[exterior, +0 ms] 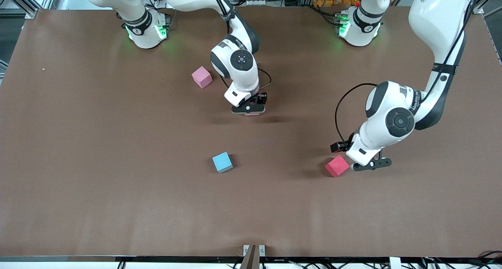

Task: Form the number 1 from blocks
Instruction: 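Grasp the red cube with the left gripper while the right gripper withdraws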

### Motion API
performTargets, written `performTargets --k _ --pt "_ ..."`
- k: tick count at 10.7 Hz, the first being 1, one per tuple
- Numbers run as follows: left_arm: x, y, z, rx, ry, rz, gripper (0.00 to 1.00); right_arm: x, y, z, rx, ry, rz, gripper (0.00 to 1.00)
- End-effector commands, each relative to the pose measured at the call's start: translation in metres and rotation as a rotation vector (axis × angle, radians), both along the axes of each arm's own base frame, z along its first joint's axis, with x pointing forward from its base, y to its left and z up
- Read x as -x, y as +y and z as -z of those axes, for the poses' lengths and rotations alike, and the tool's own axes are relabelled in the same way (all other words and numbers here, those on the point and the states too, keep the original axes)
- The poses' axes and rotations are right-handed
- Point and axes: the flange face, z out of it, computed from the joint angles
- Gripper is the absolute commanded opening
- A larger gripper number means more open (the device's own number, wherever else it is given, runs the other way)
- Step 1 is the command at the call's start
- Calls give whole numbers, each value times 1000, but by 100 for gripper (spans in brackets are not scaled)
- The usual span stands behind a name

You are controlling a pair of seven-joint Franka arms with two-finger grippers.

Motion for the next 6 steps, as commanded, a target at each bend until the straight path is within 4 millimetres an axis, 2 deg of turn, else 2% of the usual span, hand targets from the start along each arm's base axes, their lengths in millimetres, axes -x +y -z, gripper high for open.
performTargets --k 1,2,3,4,6 --pt "-6 -3 2 30 7 -5 100 7 0 2 0 5 6 60" --pt "-10 -15 0 38 -3 2 100 8 1 2 0 5 4 68" --pt "-11 -19 4 43 2 0 100 8 1 2 1 6 4 95" --pt "-11 -21 11 63 18 -9 100 8 1 2 1 6 4 100" --pt "-14 -22 12 66 9 5 100 2 -3 -12 -12 2 14 100"
